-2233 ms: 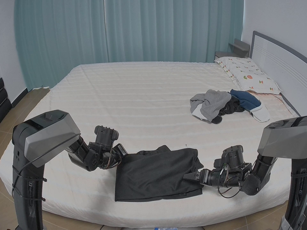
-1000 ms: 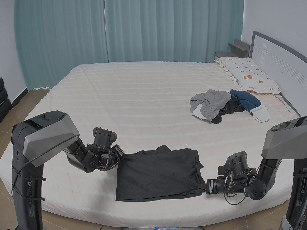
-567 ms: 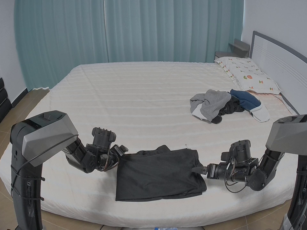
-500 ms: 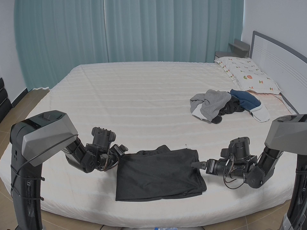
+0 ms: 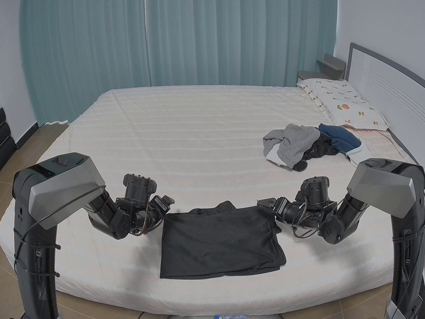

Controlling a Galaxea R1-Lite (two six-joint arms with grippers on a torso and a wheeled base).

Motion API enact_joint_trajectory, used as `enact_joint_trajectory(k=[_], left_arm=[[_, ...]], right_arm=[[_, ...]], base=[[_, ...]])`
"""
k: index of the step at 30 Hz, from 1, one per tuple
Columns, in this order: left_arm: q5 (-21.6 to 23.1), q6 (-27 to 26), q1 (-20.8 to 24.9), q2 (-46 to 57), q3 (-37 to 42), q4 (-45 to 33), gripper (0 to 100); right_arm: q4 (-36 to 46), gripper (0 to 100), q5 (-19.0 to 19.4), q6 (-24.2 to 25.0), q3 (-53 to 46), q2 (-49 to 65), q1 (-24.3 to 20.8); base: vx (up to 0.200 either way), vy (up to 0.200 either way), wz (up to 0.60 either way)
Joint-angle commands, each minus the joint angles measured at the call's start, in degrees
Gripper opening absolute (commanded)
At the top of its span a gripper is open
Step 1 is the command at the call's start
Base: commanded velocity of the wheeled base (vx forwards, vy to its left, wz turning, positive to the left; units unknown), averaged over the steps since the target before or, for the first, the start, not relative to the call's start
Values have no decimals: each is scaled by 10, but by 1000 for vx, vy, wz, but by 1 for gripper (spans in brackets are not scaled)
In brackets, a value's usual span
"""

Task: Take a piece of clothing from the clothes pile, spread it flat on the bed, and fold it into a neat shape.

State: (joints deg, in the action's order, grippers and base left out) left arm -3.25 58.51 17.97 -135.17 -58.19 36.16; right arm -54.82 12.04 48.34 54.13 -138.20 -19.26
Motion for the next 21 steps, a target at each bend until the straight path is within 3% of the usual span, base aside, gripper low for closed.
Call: enact_joint_trajectory(k=[1, 11, 21], left_arm=[[-1, -1, 0, 0, -1, 1, 100], [-7, -4, 4, -3, -2, 1, 100], [-2, -16, 8, 1, 0, 1, 100]], right_arm=[[2, 0, 0, 1, 23, -24, 0], [-3, 0, -32, 2, 39, -33, 5], [-6, 0, -32, 3, 41, -35, 18]], base=[[0, 0, 0], [0, 0, 0], [0, 0, 0]])
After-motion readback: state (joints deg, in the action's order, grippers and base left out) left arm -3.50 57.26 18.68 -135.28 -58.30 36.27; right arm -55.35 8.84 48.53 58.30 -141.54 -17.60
